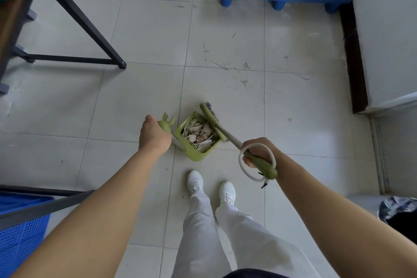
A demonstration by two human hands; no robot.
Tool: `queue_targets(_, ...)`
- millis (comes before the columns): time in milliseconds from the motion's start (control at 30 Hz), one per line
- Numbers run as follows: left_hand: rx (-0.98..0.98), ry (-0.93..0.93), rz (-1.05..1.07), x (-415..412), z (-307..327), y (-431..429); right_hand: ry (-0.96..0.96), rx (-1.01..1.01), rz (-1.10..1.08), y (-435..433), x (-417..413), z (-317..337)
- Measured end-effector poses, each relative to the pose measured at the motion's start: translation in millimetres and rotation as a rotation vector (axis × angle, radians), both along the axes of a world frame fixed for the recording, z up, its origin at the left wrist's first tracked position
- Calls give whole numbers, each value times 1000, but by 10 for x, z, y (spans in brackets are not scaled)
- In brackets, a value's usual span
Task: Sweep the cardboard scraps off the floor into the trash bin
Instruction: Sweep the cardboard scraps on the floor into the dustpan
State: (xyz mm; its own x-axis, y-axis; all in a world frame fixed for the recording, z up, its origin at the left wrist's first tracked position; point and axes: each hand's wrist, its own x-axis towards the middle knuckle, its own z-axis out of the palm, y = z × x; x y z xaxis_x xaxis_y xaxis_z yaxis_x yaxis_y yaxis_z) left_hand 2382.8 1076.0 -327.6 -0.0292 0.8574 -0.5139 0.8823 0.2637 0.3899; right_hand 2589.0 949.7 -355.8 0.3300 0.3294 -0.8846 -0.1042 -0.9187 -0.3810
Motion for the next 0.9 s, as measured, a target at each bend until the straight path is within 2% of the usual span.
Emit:
queue_targets(67,-2,0,1,-33,6,-8,-146,-61,287,-9,52,-114)
queue_targets(100,-1,3,3,-50,5,-15,-257,-83,525,57,86,-17)
queue_targets(167,-4,5,13,-85,3,-38,-353,-103,689,145,65,108)
queue_targets(300,-21,0,44,-129,-35,-102,-404,-142,821,326,176,-40)
queue_targets(367,-21,5,53,-137,-63,-124,-384,-74,901,308,153,-142)
queue_targets(400,-20,7,53,-135,-74,-126,-360,-92,873,307,106,-165)
queue_targets(433,-18,9,52,-133,-83,-124,-284,-90,687,303,42,-190)
queue_targets(467,-16,10,50,-128,-83,-120,-265,-128,763,270,8,-189)
queue_targets(533,-17,9,51,-109,-84,-120,-326,-70,1119,172,18,-153)
queue_targets(567,-18,12,55,-105,-87,-120,-363,-48,1091,101,34,-95)
queue_targets(667,-17,10,61,-99,-80,-131,-428,23,1224,-81,197,-82)
queue_targets(767,-18,6,71,-133,-72,-159,-403,-61,1083,-155,194,4)
queue_targets(867,-15,3,89,-193,-71,-211,-480,-14,1244,-94,205,-17)
queue_targets(900,-14,6,94,-211,-76,-232,-514,-19,1235,-37,225,-63)
